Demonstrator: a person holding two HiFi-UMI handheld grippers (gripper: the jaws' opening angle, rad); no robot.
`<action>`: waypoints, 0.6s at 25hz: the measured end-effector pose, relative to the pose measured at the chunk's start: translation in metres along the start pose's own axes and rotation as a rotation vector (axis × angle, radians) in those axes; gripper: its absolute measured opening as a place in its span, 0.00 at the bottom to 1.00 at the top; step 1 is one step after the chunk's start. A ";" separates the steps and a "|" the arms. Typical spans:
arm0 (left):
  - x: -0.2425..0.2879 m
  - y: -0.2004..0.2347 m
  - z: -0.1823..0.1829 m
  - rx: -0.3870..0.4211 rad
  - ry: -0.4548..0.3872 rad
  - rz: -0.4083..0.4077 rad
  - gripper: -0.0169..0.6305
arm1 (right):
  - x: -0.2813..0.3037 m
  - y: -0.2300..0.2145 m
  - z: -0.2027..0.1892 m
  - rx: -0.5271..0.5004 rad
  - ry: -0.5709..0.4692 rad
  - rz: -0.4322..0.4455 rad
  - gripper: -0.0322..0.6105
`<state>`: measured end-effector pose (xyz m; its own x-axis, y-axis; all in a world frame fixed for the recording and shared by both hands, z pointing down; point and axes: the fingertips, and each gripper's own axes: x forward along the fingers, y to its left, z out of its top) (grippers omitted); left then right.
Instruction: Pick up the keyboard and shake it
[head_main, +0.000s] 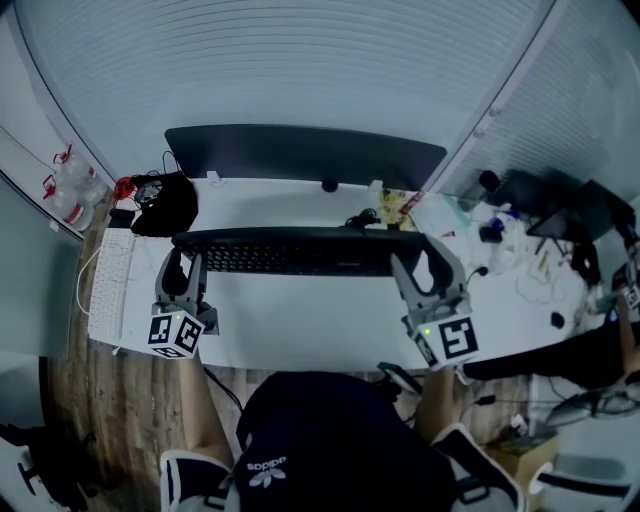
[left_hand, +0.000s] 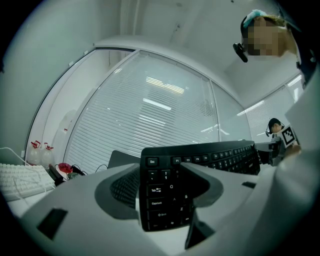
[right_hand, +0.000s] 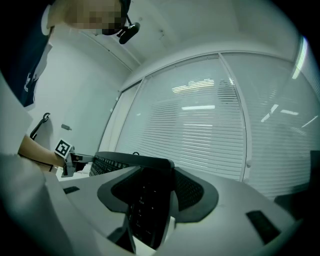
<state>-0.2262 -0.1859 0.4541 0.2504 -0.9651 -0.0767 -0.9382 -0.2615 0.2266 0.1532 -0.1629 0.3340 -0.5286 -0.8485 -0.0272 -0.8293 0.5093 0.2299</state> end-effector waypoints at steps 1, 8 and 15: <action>-0.001 0.000 0.001 -0.001 -0.001 -0.003 0.39 | -0.002 0.001 0.000 0.000 0.002 -0.003 0.36; 0.021 0.014 0.010 0.012 0.017 -0.040 0.39 | 0.015 -0.002 0.001 -0.010 0.014 -0.023 0.36; 0.028 0.022 0.004 0.013 0.041 -0.057 0.39 | 0.019 0.001 -0.011 0.013 0.040 -0.032 0.36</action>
<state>-0.2404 -0.2186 0.4529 0.3132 -0.9484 -0.0496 -0.9250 -0.3164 0.2103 0.1446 -0.1800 0.3445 -0.4940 -0.8694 0.0047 -0.8483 0.4832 0.2164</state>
